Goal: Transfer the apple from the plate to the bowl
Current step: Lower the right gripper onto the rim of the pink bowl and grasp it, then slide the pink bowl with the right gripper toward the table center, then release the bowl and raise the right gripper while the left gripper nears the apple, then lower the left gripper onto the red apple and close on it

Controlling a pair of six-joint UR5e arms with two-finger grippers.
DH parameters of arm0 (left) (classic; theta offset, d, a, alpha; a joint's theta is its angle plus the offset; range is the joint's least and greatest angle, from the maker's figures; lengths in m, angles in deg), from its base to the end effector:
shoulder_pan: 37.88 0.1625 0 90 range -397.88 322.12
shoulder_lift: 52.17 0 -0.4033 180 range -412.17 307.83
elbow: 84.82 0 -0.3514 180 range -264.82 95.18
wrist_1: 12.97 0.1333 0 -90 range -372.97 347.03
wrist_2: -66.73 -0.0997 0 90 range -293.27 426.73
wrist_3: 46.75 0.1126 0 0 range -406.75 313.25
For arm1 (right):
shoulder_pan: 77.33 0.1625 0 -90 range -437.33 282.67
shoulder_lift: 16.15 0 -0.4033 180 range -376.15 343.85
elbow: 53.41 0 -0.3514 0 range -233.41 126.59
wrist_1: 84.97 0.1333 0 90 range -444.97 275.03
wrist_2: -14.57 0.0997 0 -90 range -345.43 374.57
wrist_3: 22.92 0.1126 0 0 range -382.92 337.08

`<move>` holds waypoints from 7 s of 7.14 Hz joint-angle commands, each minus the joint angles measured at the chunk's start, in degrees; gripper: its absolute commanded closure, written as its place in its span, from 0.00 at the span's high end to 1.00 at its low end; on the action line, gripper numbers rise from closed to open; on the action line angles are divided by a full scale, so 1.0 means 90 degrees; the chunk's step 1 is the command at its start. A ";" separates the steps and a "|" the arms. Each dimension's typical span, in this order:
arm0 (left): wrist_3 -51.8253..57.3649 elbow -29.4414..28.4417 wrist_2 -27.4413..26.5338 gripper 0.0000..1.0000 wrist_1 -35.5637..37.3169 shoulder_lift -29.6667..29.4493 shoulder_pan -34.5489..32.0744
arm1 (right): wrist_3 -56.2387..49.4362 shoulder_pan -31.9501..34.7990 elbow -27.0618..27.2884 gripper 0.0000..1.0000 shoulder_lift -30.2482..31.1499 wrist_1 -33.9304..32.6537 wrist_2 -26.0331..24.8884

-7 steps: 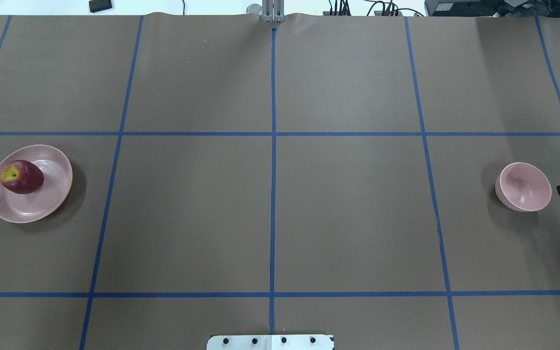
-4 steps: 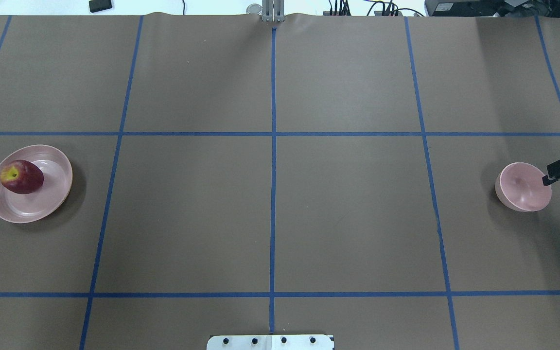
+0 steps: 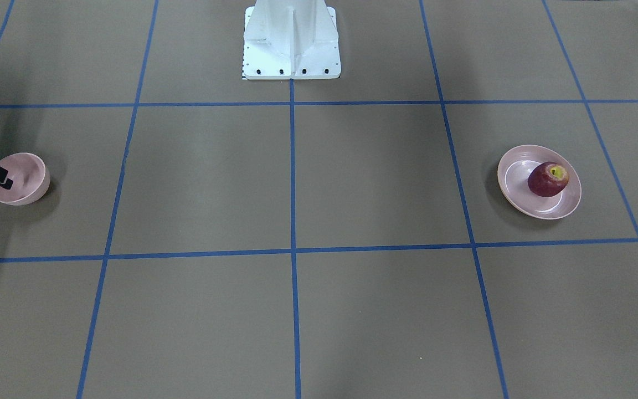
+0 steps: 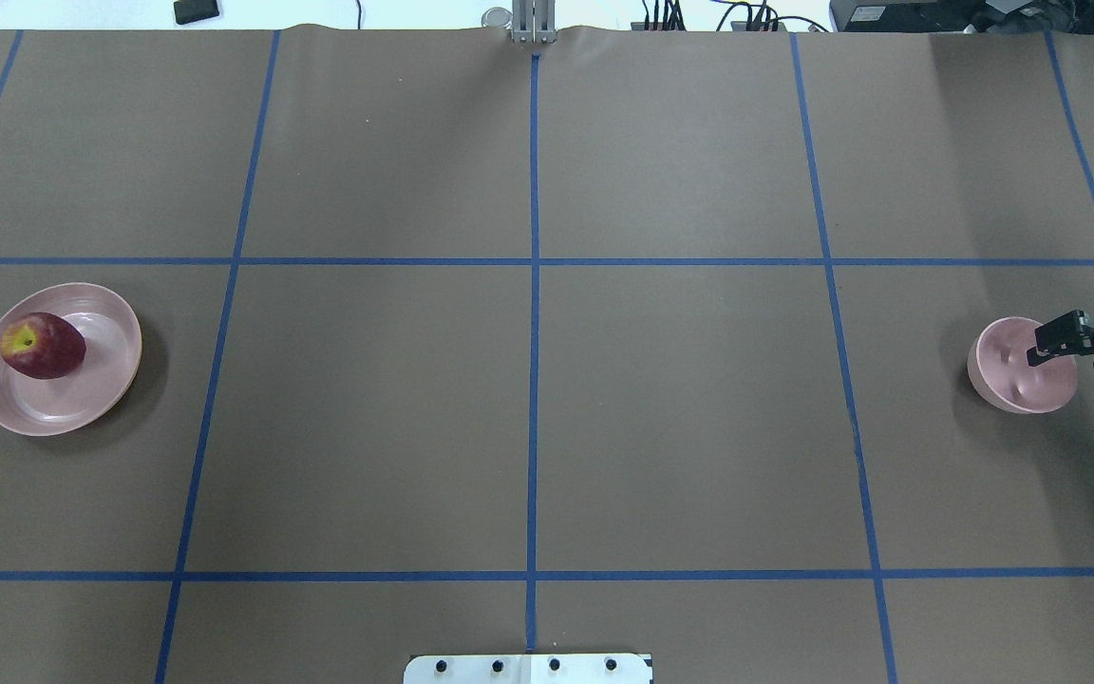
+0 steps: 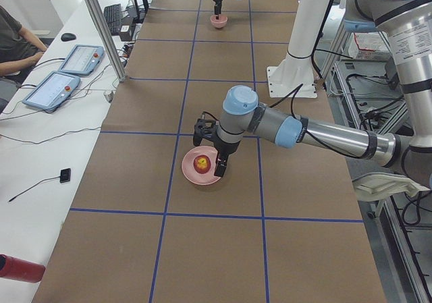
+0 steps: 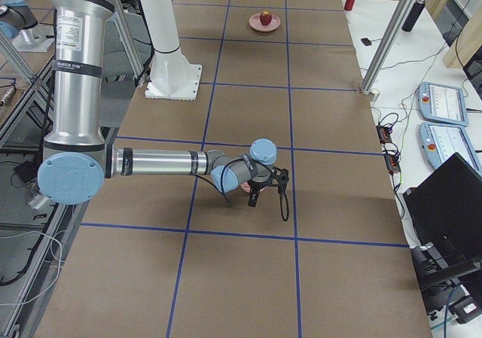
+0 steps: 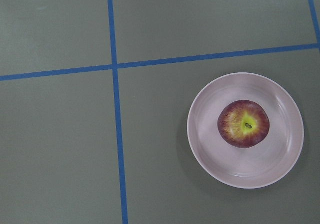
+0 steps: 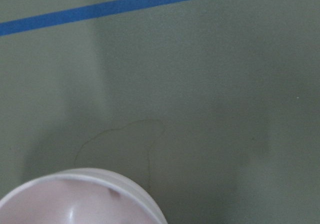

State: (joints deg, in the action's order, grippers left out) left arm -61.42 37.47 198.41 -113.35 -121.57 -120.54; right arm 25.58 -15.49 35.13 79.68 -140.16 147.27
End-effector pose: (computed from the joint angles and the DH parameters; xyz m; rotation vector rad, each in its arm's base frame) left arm -0.0163 -0.3310 0.5093 0.2239 0.7746 0.0192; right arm -0.1547 -0.4097 0.6356 -0.0940 -0.8567 0.1539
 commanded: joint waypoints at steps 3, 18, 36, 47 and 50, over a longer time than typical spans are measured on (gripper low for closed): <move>-0.0010 -0.0004 0.0047 0.98 0.0001 0.0005 0.0005 | 0.0422 -0.0055 0.0044 0.00 0.0172 0.0856 0.0090; -0.0010 0.0015 0.0320 0.98 -0.0009 0.0015 0.0034 | 0.4502 -0.2504 -0.1867 0.00 -0.5853 -0.1488 -0.1755; -0.2305 -0.2863 -0.0705 0.98 -0.1259 -0.2319 0.2640 | -0.1092 0.0785 0.2408 1.00 0.0290 -0.2090 0.0208; -0.2266 -0.2829 -0.0502 0.00 -0.1143 -0.2456 0.2993 | -0.1005 0.0775 0.2427 1.00 0.0192 -0.2080 0.0285; -0.2682 -0.1610 0.0242 0.00 0.1472 -0.3764 0.2553 | -0.0995 0.0775 0.2437 1.00 0.0192 -0.2080 0.0285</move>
State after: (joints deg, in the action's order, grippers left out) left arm -82.95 18.11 199.41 -112.38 -147.74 -96.84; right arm 16.55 -8.51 57.03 81.45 -158.89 149.73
